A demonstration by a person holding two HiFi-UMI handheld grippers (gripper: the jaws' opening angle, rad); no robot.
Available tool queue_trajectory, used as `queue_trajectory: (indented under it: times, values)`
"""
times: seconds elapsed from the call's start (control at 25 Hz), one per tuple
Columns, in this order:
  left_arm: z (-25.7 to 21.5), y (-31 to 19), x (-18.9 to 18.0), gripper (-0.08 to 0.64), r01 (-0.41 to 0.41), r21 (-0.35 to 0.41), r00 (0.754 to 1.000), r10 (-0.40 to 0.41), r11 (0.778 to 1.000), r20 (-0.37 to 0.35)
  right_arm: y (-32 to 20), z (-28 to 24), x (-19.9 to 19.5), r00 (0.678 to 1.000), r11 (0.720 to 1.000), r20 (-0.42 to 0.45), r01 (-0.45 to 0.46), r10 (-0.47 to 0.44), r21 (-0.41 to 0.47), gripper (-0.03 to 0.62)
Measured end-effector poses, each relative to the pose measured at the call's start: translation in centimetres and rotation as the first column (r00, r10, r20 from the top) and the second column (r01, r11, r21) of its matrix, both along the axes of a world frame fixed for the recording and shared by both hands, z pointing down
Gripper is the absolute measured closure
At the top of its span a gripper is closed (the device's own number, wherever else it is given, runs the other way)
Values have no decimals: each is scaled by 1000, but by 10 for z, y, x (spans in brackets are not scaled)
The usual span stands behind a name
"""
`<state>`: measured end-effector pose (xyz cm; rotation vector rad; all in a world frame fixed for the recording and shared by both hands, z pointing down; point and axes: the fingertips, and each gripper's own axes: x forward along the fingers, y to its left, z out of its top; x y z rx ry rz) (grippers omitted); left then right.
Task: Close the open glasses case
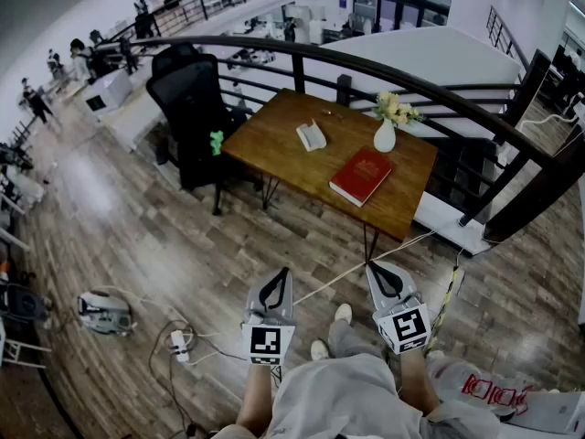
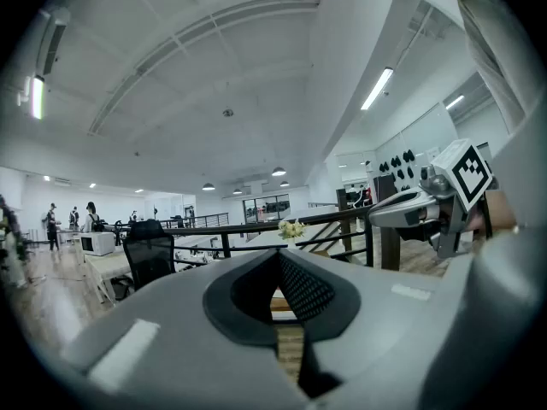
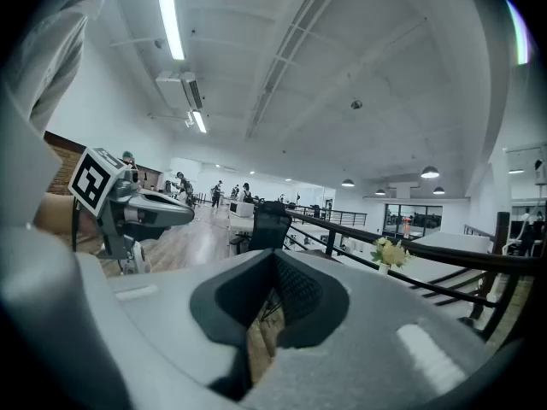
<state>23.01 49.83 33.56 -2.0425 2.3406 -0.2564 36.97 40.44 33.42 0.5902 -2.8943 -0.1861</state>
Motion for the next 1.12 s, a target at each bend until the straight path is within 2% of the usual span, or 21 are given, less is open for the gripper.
queue_trajectory:
  times: [0.16,0.48,1.12]
  values:
    - [-2,-3,-9,540,1,10,1000,-1,1000,1,1,5,-12,999,999,25,25,-24,-39,589]
    - [-1,-35,-38,540,3,22,1000,-3,1000,0,-27,8,-50,999,999,1,47,-47,-8,589]
    - [-15,-185,-114,540,22,19,1000,-22,1000,11,-178,-10,-141,995,996,42,86,-87,6,589]
